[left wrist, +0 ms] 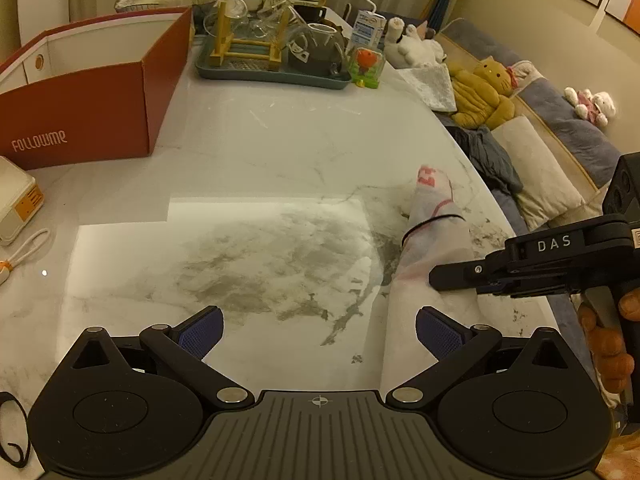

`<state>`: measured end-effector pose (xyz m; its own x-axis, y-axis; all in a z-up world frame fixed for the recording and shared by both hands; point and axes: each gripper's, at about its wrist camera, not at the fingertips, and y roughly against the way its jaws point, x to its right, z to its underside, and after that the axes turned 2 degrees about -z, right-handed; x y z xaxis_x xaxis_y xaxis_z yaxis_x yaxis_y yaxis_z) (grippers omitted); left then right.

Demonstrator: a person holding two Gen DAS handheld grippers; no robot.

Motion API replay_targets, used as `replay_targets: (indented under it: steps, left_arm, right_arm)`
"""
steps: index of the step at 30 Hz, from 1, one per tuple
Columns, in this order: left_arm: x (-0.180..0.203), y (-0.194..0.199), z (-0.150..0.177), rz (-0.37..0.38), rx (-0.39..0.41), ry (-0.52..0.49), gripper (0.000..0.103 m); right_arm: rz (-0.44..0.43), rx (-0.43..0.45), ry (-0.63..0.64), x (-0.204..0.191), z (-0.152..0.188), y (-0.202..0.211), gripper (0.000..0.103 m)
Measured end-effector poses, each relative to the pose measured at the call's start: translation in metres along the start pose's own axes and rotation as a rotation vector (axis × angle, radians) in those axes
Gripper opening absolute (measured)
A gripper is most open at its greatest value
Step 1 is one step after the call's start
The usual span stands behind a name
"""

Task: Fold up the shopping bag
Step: 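Grasp the banded bag with the right gripper and lift it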

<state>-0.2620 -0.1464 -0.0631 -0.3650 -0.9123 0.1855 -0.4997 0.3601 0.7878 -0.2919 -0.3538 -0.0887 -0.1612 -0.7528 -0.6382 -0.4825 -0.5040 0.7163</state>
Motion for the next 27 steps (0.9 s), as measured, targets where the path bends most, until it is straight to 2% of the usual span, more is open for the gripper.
replay_targets:
  steps: [9, 13, 16, 19, 23, 27]
  left_arm:
    - [-0.03, 0.024, -0.012, -0.053, 0.083, 0.095, 0.103]
    - [-0.04, 0.032, -0.013, -0.074, 0.097, 0.109, 0.103]
    - [-0.046, 0.038, -0.014, -0.087, 0.098, 0.099, 0.103]
    - [-0.052, 0.047, -0.018, -0.104, 0.114, 0.097, 0.103]
    - [-0.062, 0.06, -0.025, -0.099, 0.143, 0.101, 0.103]
    - [-0.076, 0.074, -0.024, -0.088, 0.16, 0.101, 0.103]
  right_arm:
    - [-0.151, 0.082, 0.126, -0.069, -0.046, 0.012, 0.02]
    - [-0.221, 0.133, 0.217, -0.114, -0.085, 0.014, 0.02]
    - [-0.314, 0.178, 0.233, -0.149, -0.118, 0.01, 0.02]
    - [-0.367, 0.22, 0.258, -0.188, -0.147, -0.003, 0.02]
    - [-0.371, 0.244, 0.272, -0.227, -0.176, -0.038, 0.02]
    - [-0.327, 0.245, 0.238, -0.254, -0.197, -0.085, 0.02]
